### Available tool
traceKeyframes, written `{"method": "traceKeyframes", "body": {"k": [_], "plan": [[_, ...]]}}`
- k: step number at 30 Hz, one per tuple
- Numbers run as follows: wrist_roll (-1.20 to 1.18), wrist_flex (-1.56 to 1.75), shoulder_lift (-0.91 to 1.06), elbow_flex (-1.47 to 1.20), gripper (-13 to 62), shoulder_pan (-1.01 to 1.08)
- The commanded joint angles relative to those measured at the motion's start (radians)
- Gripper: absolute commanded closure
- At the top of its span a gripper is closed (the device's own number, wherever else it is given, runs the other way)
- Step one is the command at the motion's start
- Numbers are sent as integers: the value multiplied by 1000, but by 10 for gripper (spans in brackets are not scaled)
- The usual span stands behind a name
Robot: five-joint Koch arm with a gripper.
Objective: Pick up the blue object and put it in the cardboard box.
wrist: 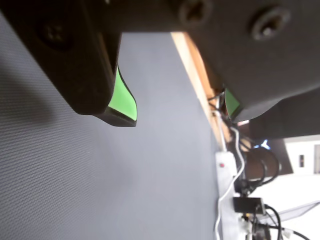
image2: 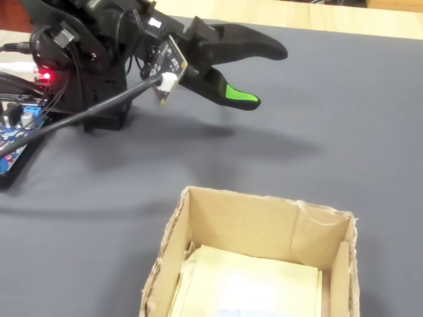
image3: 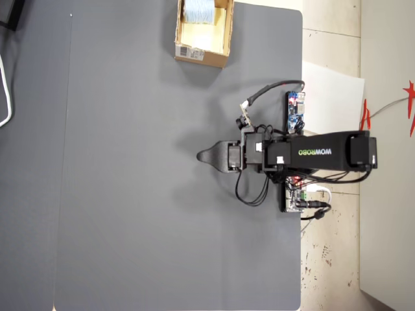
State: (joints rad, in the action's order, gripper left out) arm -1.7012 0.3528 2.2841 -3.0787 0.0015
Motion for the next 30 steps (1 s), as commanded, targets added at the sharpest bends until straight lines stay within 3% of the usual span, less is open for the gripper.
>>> {"method": "traceKeyframes", "body": {"k": [1, 10, 30], "plan": [[-44, -51, 86, -40, 147, -2], [-26, -316, 83, -40, 148, 0], [-28, -316, 83, -40, 148, 0]]}}
